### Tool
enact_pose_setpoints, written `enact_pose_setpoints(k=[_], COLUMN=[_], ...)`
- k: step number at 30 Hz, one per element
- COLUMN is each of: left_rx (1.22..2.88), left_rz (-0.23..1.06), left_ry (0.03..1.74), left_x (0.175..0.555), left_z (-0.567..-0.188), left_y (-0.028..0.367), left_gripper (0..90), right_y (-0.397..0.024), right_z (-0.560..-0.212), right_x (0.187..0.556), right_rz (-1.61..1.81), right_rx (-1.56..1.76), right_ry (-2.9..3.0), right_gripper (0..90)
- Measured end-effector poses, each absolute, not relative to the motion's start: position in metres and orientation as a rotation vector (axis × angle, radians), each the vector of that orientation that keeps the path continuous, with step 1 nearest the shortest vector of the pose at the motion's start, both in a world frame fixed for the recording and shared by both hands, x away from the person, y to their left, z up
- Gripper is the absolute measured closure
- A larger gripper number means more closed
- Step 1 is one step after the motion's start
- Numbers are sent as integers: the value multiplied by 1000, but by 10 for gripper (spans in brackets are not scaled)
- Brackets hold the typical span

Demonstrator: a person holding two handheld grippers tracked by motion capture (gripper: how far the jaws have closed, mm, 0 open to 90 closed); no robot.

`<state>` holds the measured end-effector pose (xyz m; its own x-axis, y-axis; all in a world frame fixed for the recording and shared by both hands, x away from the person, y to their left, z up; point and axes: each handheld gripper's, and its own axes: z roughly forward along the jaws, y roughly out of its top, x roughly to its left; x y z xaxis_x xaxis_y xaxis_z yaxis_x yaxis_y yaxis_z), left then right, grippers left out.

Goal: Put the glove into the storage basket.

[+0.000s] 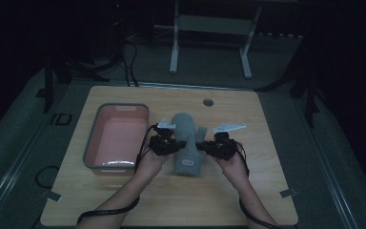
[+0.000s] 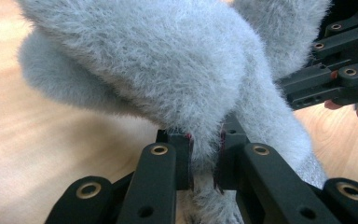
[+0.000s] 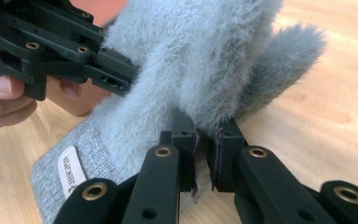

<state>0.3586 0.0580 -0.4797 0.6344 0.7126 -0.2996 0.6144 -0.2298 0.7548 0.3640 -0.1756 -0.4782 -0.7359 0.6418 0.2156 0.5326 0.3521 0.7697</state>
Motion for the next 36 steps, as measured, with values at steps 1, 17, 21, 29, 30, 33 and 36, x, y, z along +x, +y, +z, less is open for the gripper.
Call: enact_pose_setpoints(k=[1, 17, 21, 29, 30, 33, 36], left_rx=[1930, 1889, 1876, 1849, 1846, 1858, 1865], left_rz=[137, 245, 276, 315, 326, 350, 364], left_ry=[1042, 1016, 1033, 1080, 1100, 1124, 1150], left_x=[358, 358, 356, 351, 348, 345, 343], left_z=[-475, -419, -408, -394, -391, -387, -385], left_y=[59, 108, 126, 164, 176, 195, 214], left_gripper=[814, 813, 813, 812, 812, 812, 812], right_y=[-175, -131, -114, -74, -58, -40, -16], right_z=[-474, -414, -404, -389, -387, -387, -386], right_x=[363, 375, 378, 383, 384, 385, 386], right_rz=[1350, 1404, 1408, 1422, 1433, 1447, 1450], right_rx=[1076, 906, 870, 800, 784, 760, 730], right_ry=[2472, 2445, 2450, 2466, 2474, 2485, 2503], right_gripper=[826, 826, 826, 826, 826, 826, 826])
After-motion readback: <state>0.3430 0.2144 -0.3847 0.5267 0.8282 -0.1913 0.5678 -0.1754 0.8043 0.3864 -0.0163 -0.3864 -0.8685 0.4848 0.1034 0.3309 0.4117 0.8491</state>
